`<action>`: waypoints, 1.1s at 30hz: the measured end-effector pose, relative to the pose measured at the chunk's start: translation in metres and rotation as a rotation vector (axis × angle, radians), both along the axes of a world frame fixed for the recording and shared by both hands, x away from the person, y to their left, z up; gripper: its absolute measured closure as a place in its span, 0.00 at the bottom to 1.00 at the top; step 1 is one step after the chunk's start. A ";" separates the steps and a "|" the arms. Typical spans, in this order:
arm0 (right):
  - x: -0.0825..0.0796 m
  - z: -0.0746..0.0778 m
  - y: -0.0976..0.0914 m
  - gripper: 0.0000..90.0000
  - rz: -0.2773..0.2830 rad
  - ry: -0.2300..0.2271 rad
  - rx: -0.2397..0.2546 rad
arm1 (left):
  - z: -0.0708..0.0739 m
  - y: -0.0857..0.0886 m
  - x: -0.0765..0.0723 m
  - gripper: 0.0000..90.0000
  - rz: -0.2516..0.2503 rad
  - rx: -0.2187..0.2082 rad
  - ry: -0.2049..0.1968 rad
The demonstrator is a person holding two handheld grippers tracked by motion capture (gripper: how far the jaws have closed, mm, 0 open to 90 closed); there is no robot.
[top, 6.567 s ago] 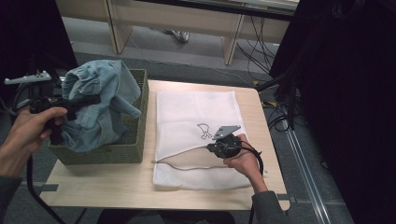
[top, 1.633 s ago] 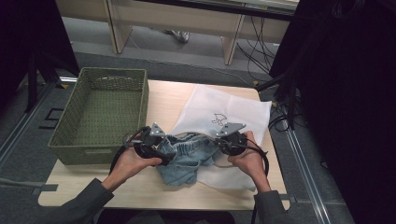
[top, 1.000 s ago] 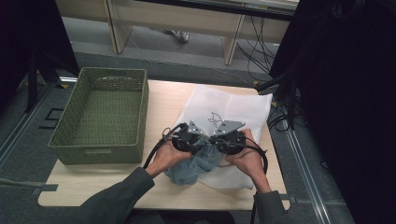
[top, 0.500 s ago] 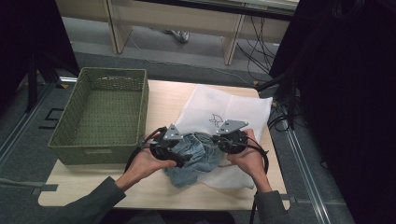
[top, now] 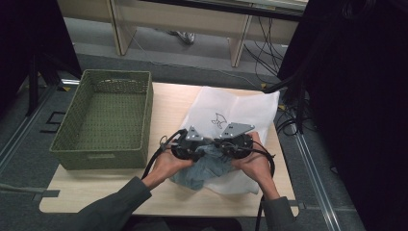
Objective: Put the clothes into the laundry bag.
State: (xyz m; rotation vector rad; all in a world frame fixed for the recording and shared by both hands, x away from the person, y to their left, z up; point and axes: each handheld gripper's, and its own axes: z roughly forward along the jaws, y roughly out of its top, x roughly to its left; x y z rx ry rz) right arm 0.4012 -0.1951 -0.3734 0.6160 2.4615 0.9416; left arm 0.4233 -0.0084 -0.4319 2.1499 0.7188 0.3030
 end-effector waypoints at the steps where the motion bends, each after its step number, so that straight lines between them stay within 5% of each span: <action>1: -0.001 0.001 0.000 0.98 -0.001 -0.001 -0.006 | -0.007 -0.004 0.014 0.85 0.030 0.016 -0.001; 4: -0.002 -0.005 -0.002 0.98 -0.019 0.026 -0.013 | -0.030 -0.004 0.033 0.79 0.116 0.002 0.067; 6: 0.000 -0.015 -0.005 0.98 -0.018 0.045 -0.035 | -0.035 0.002 0.031 0.69 0.128 -0.030 0.079; 11: 0.004 -0.033 -0.009 0.98 -0.055 0.081 -0.044 | -0.015 0.021 0.003 0.28 0.069 -0.030 0.086; 14: 0.005 -0.032 -0.012 0.98 -0.053 0.072 -0.041 | -0.006 0.040 -0.018 0.22 0.034 -0.018 0.071; 17: 0.005 -0.031 -0.012 0.98 -0.048 0.073 -0.045 | -0.017 0.051 -0.035 0.16 0.020 -0.027 0.111; 21: 0.005 -0.031 -0.009 0.98 -0.061 0.080 -0.041 | -0.046 0.036 -0.031 0.16 -0.024 0.095 0.098; 23: 0.005 -0.029 -0.008 0.98 -0.058 0.073 -0.037 | -0.057 0.027 -0.022 0.29 -0.056 0.132 0.079; 24: 0.006 -0.029 -0.008 0.98 -0.048 0.061 -0.041 | -0.059 0.023 -0.018 0.58 -0.055 0.151 0.038; 26: 0.006 -0.028 -0.007 0.98 -0.042 0.063 -0.037 | -0.060 0.015 -0.014 0.78 -0.002 0.122 0.018; 29: 0.005 -0.026 -0.006 0.98 -0.032 0.063 -0.020 | -0.036 0.011 -0.008 0.88 0.035 0.027 0.015; 33: 0.003 -0.012 -0.008 0.98 -0.028 0.051 0.000 | -0.012 0.001 0.009 0.89 0.075 -0.056 -0.018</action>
